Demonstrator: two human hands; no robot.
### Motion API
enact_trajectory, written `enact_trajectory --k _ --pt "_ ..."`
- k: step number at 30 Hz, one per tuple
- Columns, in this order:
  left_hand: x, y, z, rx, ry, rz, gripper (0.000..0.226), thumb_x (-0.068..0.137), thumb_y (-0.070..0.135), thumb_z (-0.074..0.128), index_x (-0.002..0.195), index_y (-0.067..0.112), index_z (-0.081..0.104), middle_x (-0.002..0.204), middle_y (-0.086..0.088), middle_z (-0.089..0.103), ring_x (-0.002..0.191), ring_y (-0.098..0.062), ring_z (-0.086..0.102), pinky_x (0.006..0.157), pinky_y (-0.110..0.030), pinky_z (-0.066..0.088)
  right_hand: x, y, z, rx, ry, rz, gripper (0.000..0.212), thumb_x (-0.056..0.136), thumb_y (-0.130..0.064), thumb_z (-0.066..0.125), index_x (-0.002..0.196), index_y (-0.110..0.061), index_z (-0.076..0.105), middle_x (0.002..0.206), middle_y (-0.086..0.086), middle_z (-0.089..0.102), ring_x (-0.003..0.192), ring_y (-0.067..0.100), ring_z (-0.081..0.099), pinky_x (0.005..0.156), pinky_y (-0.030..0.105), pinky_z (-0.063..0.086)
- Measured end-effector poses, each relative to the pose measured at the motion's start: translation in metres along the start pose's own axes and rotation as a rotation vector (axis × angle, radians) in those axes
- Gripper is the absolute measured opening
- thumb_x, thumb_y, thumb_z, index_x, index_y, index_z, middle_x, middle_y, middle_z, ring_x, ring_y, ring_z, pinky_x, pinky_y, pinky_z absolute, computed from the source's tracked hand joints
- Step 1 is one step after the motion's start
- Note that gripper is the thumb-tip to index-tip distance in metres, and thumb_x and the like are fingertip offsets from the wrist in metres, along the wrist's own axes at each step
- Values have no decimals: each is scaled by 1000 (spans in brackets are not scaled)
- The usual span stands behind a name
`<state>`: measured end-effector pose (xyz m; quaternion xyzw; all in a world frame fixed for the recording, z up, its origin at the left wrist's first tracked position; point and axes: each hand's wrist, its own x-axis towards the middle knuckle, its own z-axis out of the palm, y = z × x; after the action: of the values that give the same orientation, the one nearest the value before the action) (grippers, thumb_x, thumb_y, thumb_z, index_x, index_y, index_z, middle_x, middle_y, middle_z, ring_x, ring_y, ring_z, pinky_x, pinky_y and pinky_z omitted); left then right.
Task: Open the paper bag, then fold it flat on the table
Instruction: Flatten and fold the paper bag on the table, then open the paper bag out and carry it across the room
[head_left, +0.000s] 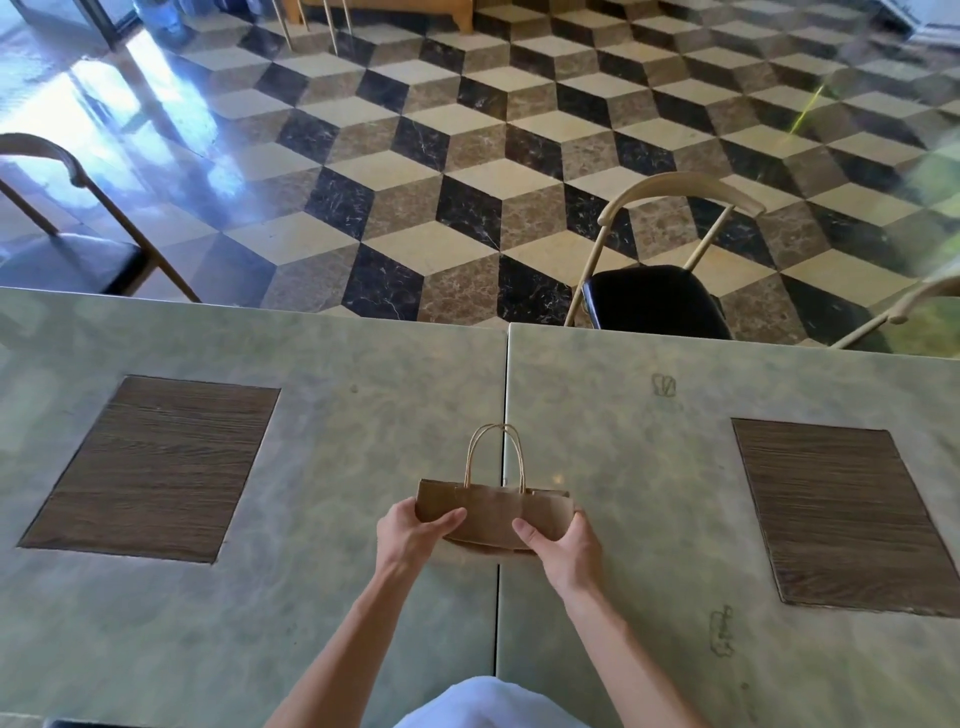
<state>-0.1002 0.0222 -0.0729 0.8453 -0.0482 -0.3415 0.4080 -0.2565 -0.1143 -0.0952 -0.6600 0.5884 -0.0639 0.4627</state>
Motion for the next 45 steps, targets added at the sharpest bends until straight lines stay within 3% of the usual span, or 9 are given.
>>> enact_trajectory --k 5,11,17,23,28,31,36,41,45 --pt "-3 -8 1 -14 38 14 35 69 49 81 72 15 74 67 4 73 67 -13 69 61 -29 53 3 -6 -2 68 -31 22 62 65 -52 83 104 -8 64 100 5 71 96 25 66 89 35 51" --pt "-7 -10 2 -113 -73 30 27 74 44 79 88 21 75 80 9 77 77 -5 71 68 -19 52 -1 -16 -8 107 50 -37 46 75 -55 73 77 -11 61 78 6 69 79 30 65 70 34 48" --pt "-14 -6 5 -207 -8 9 33 82 44 71 75 12 74 72 1 73 68 -13 64 60 -24 45 -1 -22 -20 78 184 -205 49 65 -73 36 53 -26 36 60 8 56 67 33 60 61 32 35" --pt "-15 45 -12 -204 141 135 51 91 40 60 53 10 48 53 4 42 51 -14 37 53 -32 29 -5 -58 -47 92 228 -325 53 77 -67 36 49 -22 33 45 -7 41 47 19 41 54 36 31" --pt "-25 106 -40 -229 182 337 51 85 49 55 52 18 31 54 3 28 49 -10 24 50 -32 20 -2 -106 -82 111 255 -441 56 95 -31 59 48 -18 31 40 -7 32 42 13 33 46 32 26" --pt "-33 142 -56 -255 205 414 56 91 40 59 51 19 25 51 6 25 47 -9 21 45 -26 15 -5 -141 -105 116 269 -518 57 95 -27 59 47 -19 30 39 -9 31 40 11 32 46 30 24" --pt "-49 199 -82 -386 139 428 56 91 45 56 61 -2 58 58 0 50 55 -11 43 56 -28 31 -19 -198 -145 123 246 -602 53 97 -30 52 50 -12 35 41 -4 35 40 11 34 43 25 25" --pt "-74 254 -108 -554 2 446 35 88 44 59 76 13 67 74 -10 57 65 -21 48 63 -32 33 -37 -251 -190 142 229 -646 52 99 -31 50 53 -11 35 42 -4 31 43 14 31 37 20 23" --pt "-105 298 -126 -684 -52 463 30 94 32 58 69 16 63 57 -4 60 45 -12 53 49 -22 41 -55 -290 -224 164 235 -681 48 99 -35 49 60 -8 43 49 1 33 48 15 33 36 18 21"
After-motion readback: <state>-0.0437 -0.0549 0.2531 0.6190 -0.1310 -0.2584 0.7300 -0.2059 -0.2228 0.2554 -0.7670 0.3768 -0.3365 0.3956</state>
